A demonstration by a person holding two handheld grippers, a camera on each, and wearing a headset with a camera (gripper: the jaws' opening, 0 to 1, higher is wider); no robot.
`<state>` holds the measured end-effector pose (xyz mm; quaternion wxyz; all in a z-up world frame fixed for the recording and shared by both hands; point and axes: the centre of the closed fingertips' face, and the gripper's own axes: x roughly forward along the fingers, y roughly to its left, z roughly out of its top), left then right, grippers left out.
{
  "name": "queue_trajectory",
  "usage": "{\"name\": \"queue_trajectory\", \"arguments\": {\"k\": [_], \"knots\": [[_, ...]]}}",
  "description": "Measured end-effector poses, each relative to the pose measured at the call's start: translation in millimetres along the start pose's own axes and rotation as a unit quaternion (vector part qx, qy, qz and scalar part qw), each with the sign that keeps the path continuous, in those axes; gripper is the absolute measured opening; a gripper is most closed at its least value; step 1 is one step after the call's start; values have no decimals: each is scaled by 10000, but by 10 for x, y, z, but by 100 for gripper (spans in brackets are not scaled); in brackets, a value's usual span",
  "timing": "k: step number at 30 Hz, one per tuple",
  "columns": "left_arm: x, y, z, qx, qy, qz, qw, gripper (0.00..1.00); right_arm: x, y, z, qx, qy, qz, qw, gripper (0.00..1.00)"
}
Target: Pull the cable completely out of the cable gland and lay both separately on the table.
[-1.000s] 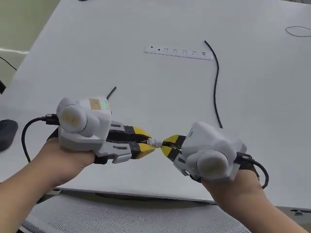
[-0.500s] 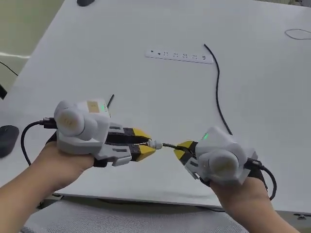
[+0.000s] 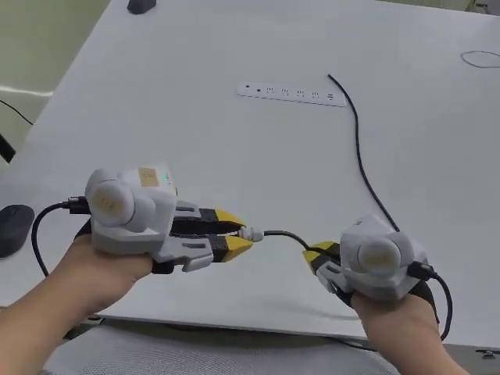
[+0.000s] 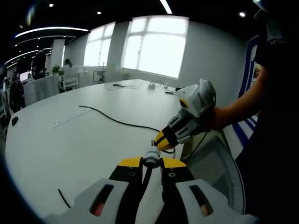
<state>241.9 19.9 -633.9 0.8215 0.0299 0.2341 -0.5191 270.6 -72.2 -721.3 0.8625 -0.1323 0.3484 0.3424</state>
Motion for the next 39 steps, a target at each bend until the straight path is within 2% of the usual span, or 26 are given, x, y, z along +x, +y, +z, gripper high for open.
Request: {"name": "queue_trajectory", "arguments": {"k": [10,13,17,20,24,32,35,37,39], "knots": [[-11,23,-20,-14,-11,98,10000,15,-1,55,13,74,-54,62,9999,0],[-24,41,-29,11,10,137,9999,15,-31,51,44,-141,-159,31,9998,0],[-49,55,-27,2,8,177,9998,15,-73,69,62,-73,-212,68,9997,0],[-62,58,-35,-45,11,191,9998,15,-97,98,56,-369,-221,86,9990,0],[-76,55,-30,-84,4,196,9998,15,-142,143,71,-586,-213,97,9980,0],[-96,90,-32,-121,21,247,9996,15,-186,165,89,-646,-219,157,9975,1],[-93,93,-51,-84,79,264,9996,15,-237,194,162,-605,-282,237,9975,8],[-87,91,-72,-67,121,258,9996,15,-287,256,275,-868,-342,327,9951,12],[-87,91,-79,-46,126,263,9996,15,-323,314,409,-1239,-449,359,9906,15]]}}
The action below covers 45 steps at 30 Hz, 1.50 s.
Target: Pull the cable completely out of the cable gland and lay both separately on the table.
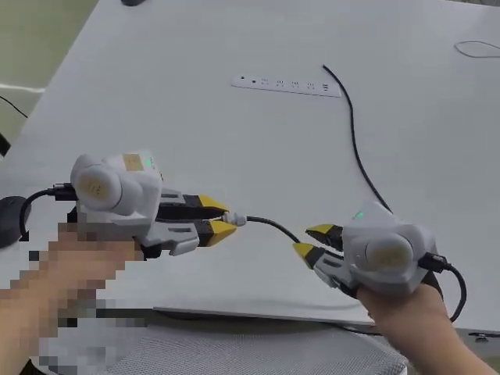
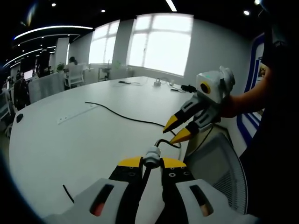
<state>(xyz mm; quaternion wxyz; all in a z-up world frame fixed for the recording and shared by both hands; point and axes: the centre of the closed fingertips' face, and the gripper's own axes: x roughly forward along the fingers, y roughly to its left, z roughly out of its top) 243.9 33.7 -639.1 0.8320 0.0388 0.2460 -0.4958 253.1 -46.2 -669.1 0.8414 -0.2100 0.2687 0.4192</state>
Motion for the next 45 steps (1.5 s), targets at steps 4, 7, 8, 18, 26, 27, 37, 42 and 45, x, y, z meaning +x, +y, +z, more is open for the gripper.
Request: {"name": "queue_trajectory", "arguments": {"k": [4,7,8,18,26,27,37,42,45], "knots": [[6,-12,-9,-41,-3,-29,10000,15,1,109,242,-497,-104,258,9984,17],[22,-24,-12,-36,3,-46,10000,15,28,177,370,-760,-95,385,9963,16],[23,-24,-15,-30,6,-53,10000,15,48,206,412,-899,-91,427,9950,16],[35,-43,-30,-26,29,-93,9999,15,195,384,472,-1728,11,548,9834,7],[61,-60,-42,22,54,-156,9999,15,246,433,447,-1897,71,641,9797,6],[68,-61,-46,22,67,-167,9998,15,252,435,441,-1903,75,650,9795,6],[84,-62,-49,36,78,-208,9997,15,251,439,414,-1831,60,662,9808,0],[93,-54,-45,40,85,-226,9997,15,262,399,388,-1578,84,596,9856,0],[95,-43,-36,39,78,-230,9997,15,263,366,381,-1381,84,557,9888,0]]}}
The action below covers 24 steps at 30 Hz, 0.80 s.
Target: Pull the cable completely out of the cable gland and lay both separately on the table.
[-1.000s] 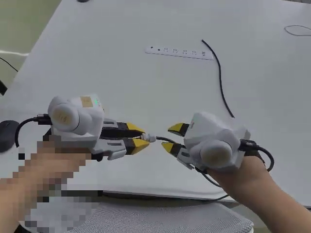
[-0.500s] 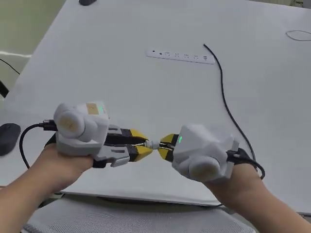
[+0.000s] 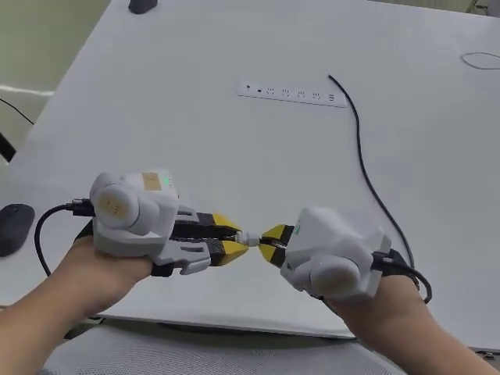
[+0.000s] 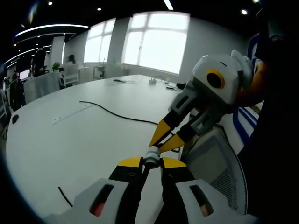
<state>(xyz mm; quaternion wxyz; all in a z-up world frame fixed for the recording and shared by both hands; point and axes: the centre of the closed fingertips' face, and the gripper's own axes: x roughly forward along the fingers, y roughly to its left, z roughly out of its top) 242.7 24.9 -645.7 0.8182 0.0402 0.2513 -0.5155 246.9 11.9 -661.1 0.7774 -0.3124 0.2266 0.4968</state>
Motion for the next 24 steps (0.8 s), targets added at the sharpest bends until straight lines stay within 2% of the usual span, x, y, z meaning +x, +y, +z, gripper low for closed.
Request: {"name": "queue_trajectory", "arguments": {"k": [12,13,21,24], "knots": [[-12,48,61,54,-85,68,9999,15,-19,-175,-177,778,81,-233,9967,0],[-12,52,68,102,-97,84,9999,15,-22,-182,-198,949,67,-247,9952,0],[-7,41,91,89,-148,87,9998,15,-38,-263,-383,1358,144,-424,9897,0],[-4,38,95,103,-160,83,9998,15,-42,-291,-471,1654,172,-473,9849,0]]}}
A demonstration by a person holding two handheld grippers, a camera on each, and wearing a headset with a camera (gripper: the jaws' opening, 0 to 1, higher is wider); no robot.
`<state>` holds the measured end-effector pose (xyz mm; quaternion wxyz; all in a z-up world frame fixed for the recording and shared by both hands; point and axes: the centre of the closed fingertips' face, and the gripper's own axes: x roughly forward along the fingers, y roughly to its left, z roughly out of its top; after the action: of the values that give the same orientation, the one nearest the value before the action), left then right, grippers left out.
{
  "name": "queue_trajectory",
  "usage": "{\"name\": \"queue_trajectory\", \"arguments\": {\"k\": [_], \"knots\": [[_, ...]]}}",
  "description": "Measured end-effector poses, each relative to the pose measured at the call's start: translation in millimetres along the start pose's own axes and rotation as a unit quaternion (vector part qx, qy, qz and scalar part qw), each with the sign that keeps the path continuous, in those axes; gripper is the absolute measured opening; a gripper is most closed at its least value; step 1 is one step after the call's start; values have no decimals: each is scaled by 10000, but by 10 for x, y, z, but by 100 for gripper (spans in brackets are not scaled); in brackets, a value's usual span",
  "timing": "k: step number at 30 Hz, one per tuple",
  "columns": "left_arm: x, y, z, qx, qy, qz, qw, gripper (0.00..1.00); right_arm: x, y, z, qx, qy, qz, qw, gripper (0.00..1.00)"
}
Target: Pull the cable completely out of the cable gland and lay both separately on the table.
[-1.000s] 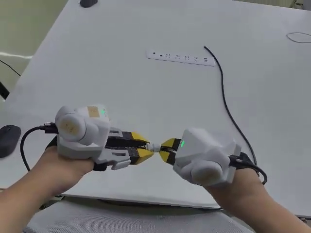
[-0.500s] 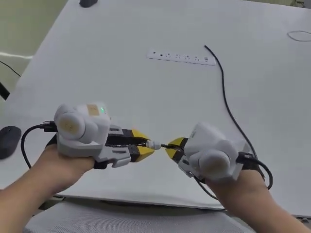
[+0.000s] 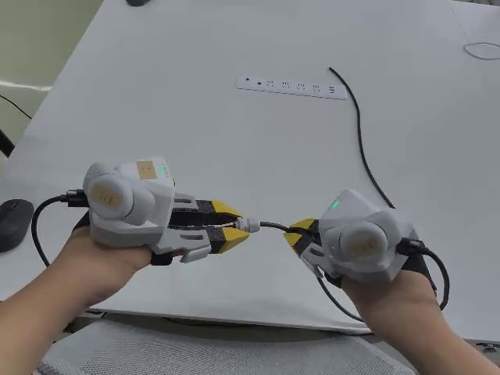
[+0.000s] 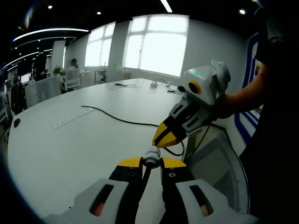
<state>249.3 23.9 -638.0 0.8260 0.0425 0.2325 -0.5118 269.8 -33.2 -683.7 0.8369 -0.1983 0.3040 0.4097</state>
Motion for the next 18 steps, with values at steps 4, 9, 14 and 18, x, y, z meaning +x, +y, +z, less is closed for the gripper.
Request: {"name": "queue_trajectory", "arguments": {"k": [4,9,14,18], "knots": [[-2,-21,6,31,-14,-6,10000,15,12,-64,-108,370,57,-94,9993,0],[-9,-43,5,40,-9,-17,10000,15,43,-121,-240,820,160,-208,9963,0],[-14,-57,8,64,-11,-17,10000,15,75,-190,-369,1179,270,-347,9921,0],[-8,-71,-7,92,18,-12,10000,15,79,-197,-392,1417,284,-334,9889,0]]}}
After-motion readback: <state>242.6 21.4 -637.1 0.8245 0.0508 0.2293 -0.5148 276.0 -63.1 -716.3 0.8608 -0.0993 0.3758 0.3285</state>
